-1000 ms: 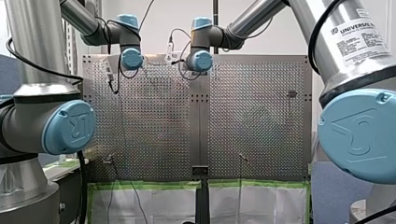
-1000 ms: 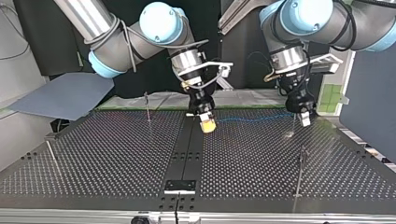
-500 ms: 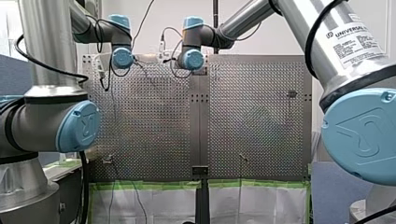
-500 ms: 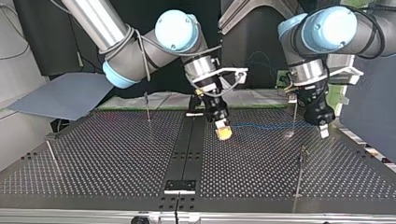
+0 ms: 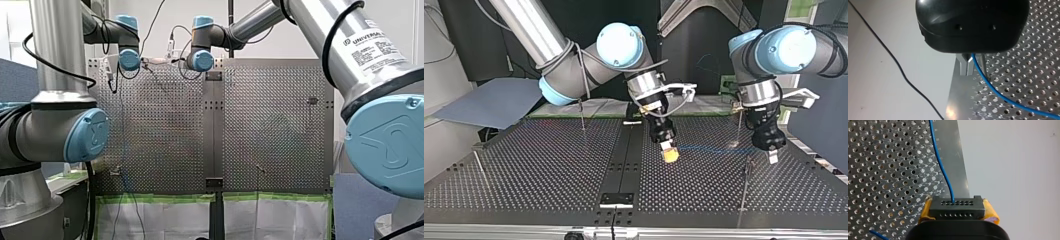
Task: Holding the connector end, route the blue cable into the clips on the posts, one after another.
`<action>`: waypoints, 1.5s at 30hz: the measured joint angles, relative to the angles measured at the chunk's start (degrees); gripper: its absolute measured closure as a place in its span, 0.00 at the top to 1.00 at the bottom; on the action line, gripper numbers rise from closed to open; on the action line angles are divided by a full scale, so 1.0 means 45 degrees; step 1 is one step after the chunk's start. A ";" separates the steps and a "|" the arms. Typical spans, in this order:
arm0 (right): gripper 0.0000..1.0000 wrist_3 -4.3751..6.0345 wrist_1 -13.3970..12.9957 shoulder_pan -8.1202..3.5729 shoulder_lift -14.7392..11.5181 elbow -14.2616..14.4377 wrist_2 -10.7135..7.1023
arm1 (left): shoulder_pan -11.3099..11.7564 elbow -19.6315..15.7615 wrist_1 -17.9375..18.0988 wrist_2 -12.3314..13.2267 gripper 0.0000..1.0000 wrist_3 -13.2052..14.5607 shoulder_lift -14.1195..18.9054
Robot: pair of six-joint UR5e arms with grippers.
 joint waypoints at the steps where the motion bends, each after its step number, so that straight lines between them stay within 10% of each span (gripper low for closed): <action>1: 0.00 0.0014 0.0006 -0.0024 0.0025 -0.0021 -0.0004 | 0.0013 0.0030 -0.0002 0.0026 0.00 -0.0007 -0.0081; 45: 0.00 0.0148 0.0094 -0.0808 0.0310 -0.0347 -0.0610 | 0.1202 0.1343 0.0589 0.2179 0.00 -0.1232 -0.1860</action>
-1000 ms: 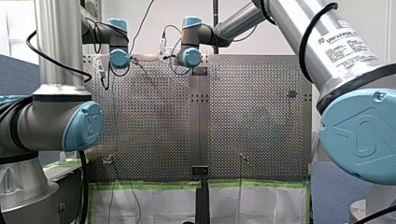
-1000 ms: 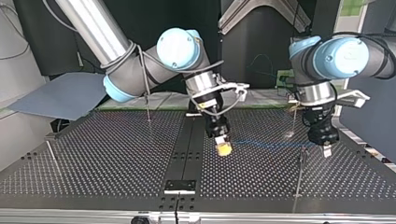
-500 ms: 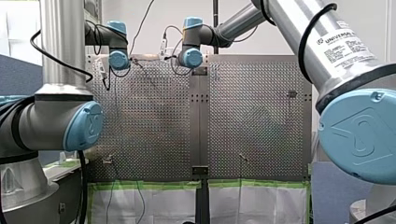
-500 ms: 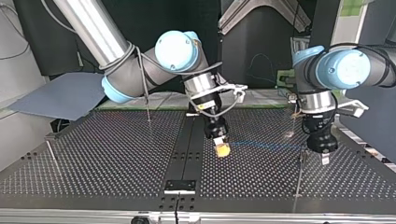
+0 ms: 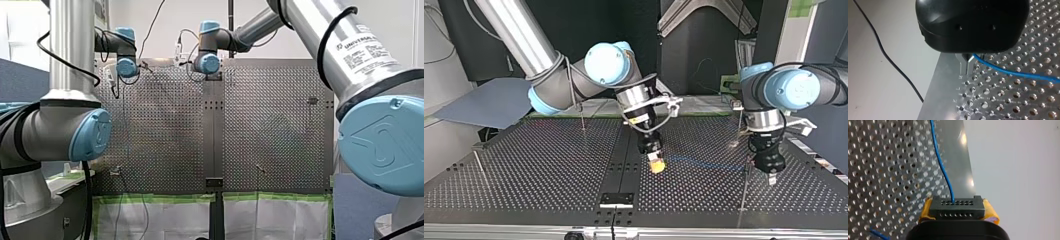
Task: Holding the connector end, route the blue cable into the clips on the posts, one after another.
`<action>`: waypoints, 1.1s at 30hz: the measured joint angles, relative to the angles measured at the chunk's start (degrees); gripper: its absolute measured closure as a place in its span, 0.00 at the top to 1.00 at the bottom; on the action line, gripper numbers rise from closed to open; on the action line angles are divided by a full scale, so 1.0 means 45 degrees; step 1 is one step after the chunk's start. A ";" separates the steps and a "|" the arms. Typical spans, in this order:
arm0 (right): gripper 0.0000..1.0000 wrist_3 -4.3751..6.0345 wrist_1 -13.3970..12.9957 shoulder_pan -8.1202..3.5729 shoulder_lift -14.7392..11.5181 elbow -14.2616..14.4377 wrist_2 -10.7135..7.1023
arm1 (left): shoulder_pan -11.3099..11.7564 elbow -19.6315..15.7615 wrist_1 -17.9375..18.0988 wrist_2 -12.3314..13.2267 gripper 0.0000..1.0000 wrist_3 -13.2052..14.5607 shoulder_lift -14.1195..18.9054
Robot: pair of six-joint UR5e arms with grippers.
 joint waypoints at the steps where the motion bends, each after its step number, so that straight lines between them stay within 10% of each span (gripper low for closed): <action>1: 0.00 0.0001 0.0000 -0.0072 0.0037 -0.0010 -0.0009 | 0.0032 0.0003 0.0078 0.0064 0.00 -0.0070 -0.0026; 33: 0.00 0.0003 0.0115 -0.0760 0.0586 -0.1051 -0.0577 | 0.0681 0.0726 0.0750 0.1399 0.00 -0.1309 -0.1118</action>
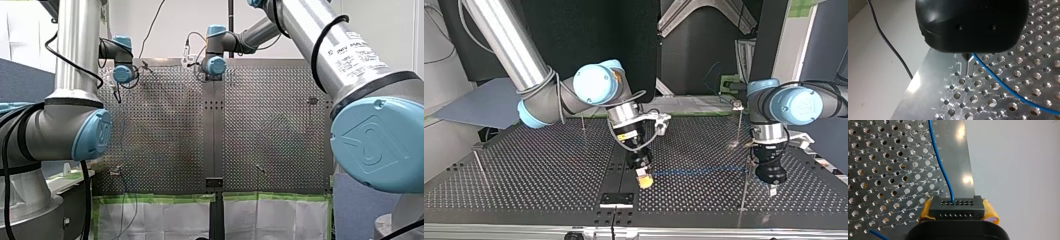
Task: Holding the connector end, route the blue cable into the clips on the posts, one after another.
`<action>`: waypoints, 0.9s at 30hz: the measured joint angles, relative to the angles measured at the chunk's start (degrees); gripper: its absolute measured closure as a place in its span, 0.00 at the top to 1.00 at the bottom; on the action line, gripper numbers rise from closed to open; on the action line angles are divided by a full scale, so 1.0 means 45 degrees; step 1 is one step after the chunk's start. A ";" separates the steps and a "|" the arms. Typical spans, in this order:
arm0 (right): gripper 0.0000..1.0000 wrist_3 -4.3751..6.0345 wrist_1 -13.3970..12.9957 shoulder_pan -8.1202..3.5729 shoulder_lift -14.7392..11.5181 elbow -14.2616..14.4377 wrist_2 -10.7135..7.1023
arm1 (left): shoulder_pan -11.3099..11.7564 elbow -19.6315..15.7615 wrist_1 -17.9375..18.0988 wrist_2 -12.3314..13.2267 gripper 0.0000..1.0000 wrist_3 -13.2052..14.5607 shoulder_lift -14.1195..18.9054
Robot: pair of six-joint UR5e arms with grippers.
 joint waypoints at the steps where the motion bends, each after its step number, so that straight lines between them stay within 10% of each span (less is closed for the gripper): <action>1: 0.00 0.0000 0.0001 -0.0011 0.0000 0.0000 -0.0022 | 0.0001 0.0001 -0.0013 0.0032 0.00 -0.0003 0.0002; 4: 0.00 0.0006 0.0000 -0.0019 0.0001 -0.0001 -0.0059 | 0.0002 0.0002 -0.0091 0.0152 0.00 -0.0004 0.0003; 6: 0.00 0.0008 0.0009 -0.0022 0.0001 0.0000 -0.0073 | 0.0002 0.0003 -0.0182 0.0148 0.41 0.0016 0.0003; 12: 0.00 0.0005 0.0085 -0.0027 0.0002 0.0000 -0.0098 | -0.0035 0.0005 -0.0445 -0.0082 0.98 0.0140 0.0013; 27: 0.00 0.0010 0.0261 -0.0028 0.0001 0.0001 -0.0116 | -0.0120 0.0006 -0.1695 -0.0591 0.98 0.0029 0.0309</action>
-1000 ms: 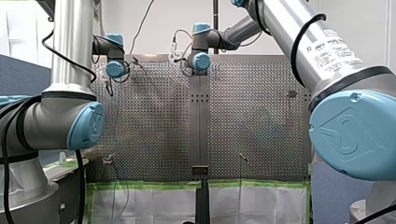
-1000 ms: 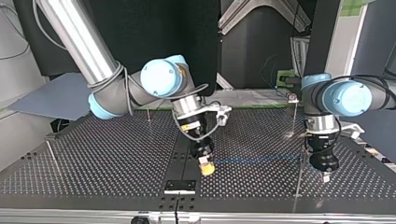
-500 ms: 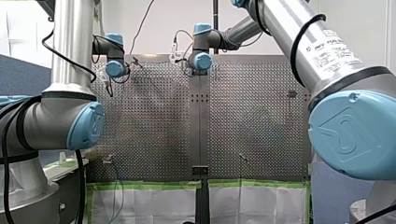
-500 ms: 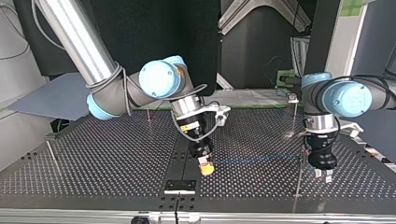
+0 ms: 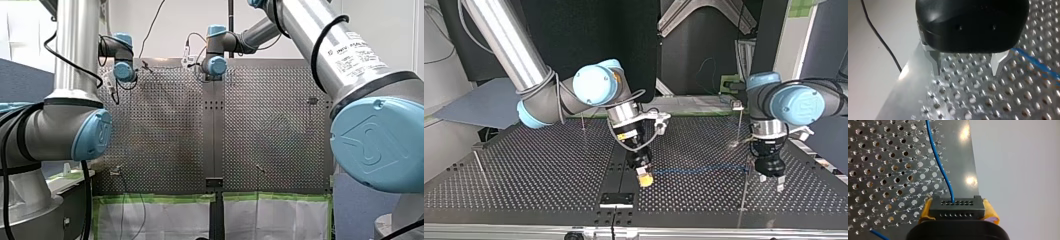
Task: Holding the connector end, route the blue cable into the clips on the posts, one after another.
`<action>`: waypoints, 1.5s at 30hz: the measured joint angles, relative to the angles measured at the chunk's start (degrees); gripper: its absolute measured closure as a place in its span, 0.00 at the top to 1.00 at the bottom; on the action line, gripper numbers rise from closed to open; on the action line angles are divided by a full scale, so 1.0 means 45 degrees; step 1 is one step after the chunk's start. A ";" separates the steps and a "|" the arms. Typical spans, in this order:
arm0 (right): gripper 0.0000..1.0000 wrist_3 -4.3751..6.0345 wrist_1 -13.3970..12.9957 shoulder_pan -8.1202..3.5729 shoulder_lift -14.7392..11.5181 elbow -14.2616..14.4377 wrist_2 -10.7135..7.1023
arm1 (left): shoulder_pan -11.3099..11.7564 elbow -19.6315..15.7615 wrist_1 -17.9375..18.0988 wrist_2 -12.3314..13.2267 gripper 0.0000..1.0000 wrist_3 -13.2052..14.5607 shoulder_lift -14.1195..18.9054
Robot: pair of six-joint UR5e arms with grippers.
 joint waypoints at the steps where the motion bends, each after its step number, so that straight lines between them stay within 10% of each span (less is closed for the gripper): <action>1: 0.00 0.0001 0.0012 0.0000 0.0000 -0.0001 0.0001 | 0.0012 0.0000 -0.0100 0.0092 0.98 -0.0083 0.0084; 15: 0.00 0.0020 0.0158 0.0023 0.0000 -0.0001 0.0033 | 0.0081 -0.0068 -0.1923 0.0924 0.98 -0.1730 0.0416; 45: 0.00 0.0118 0.0233 0.0043 0.0011 0.0000 0.0117 | -0.0321 -0.0996 -0.5294 0.0105 0.98 -0.1772 0.2198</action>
